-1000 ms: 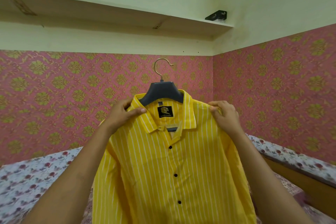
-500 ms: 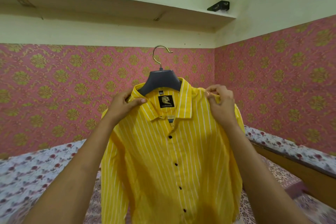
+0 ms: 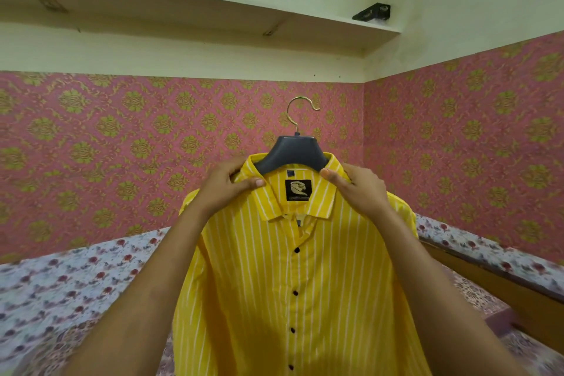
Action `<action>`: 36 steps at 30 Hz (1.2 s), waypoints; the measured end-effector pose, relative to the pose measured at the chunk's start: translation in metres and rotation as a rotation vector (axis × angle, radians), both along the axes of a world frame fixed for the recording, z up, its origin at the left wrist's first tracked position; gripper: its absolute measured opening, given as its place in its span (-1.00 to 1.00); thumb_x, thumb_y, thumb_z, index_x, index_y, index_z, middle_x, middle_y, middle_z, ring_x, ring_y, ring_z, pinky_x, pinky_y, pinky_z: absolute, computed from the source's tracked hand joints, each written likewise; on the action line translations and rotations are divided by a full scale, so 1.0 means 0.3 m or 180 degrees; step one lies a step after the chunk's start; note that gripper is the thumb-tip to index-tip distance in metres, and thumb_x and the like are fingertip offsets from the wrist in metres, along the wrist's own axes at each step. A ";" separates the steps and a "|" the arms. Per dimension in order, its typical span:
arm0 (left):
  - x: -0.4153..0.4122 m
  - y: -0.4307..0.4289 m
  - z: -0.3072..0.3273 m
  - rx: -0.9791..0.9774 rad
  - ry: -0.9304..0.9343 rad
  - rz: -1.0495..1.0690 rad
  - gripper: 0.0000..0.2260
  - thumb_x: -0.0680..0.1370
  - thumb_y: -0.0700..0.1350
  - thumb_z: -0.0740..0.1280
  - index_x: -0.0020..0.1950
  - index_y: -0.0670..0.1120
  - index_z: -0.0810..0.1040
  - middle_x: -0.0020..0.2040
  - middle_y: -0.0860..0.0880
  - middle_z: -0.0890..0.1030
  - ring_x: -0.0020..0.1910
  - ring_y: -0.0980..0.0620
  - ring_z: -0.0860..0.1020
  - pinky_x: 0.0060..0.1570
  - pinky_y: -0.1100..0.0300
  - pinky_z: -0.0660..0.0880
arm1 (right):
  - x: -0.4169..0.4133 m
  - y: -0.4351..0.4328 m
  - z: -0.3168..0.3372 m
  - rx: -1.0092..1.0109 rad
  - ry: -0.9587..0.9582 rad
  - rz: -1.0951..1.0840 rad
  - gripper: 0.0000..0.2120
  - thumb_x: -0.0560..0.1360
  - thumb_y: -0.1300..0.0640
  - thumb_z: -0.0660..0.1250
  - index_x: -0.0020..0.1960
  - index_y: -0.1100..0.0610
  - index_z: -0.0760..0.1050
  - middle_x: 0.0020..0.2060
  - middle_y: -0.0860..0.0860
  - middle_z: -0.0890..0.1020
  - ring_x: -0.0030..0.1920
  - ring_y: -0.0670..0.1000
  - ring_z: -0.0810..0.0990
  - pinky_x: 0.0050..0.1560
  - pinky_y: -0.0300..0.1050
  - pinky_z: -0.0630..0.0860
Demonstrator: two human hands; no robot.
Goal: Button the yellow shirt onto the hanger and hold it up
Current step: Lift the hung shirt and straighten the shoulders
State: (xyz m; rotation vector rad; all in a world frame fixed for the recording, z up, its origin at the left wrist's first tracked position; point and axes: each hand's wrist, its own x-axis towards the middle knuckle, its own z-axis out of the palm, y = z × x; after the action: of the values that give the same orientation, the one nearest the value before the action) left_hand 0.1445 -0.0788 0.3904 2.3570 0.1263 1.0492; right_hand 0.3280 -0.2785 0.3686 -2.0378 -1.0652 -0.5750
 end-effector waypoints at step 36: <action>-0.178 0.155 -0.144 -0.0898 0.0753 0.0795 -0.88 0.48 -0.28 0.37 -0.01 -0.14 0.52 -0.09 -0.09 0.58 -0.10 -0.01 0.56 -0.04 0.08 0.50 | -0.003 -0.090 -0.012 0.0624 -0.0402 -0.0698 -0.19 0.22 -0.52 -0.14 -0.35 0.20 0.46 -0.39 0.10 0.53 -0.28 0.18 0.51 -0.26 -0.06 0.26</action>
State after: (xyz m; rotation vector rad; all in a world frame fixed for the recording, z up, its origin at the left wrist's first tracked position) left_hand 0.0913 -0.0323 0.3470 2.2329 0.6289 0.7960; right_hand 0.3272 -0.3055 0.3650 -1.9773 -0.8249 -0.8954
